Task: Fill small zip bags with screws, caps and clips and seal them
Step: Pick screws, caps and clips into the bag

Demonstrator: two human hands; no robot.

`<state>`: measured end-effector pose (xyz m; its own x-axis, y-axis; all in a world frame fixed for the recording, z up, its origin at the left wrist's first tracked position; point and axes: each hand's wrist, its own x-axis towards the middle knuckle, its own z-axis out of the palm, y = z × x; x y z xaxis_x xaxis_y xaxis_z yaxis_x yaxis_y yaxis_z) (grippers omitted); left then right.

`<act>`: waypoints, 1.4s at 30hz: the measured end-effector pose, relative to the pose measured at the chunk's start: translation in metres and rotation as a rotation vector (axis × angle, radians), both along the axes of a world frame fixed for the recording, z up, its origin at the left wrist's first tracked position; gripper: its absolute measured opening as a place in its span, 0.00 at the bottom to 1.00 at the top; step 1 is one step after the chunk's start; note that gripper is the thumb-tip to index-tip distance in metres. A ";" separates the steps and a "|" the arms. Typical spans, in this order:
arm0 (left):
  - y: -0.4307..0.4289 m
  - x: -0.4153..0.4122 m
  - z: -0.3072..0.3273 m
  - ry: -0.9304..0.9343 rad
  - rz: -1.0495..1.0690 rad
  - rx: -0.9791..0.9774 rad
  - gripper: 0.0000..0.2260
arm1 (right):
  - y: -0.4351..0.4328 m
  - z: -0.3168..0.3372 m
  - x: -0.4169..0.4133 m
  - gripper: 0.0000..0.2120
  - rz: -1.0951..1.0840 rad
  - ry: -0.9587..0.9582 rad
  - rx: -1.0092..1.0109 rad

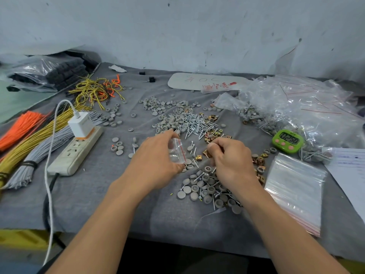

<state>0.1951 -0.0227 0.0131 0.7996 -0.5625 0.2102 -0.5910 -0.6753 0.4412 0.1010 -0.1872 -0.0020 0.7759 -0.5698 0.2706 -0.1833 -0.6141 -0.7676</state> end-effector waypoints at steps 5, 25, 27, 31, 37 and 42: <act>0.002 0.001 0.000 0.008 0.026 0.001 0.30 | -0.004 -0.002 0.005 0.16 -0.008 0.158 -0.083; 0.006 0.000 0.001 0.026 0.052 0.016 0.30 | -0.009 -0.003 0.000 0.06 0.089 0.106 0.199; 0.006 0.000 0.001 0.026 0.052 0.023 0.31 | -0.009 -0.003 0.002 0.06 0.085 0.113 0.147; 0.006 -0.001 0.001 0.025 0.051 0.032 0.31 | -0.004 0.001 0.002 0.15 0.083 0.143 0.029; 0.004 -0.003 0.002 0.015 0.018 0.015 0.28 | -0.002 0.005 -0.001 0.18 0.187 0.118 0.047; -0.005 -0.011 0.011 0.053 -0.078 -0.212 0.12 | 0.005 0.005 -0.001 0.18 0.377 0.062 0.342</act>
<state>0.1837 -0.0274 0.0244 0.7688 -0.5705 0.2890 -0.6097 -0.5173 0.6006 0.1003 -0.1819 0.0034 0.9534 -0.2949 0.0646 -0.0490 -0.3624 -0.9307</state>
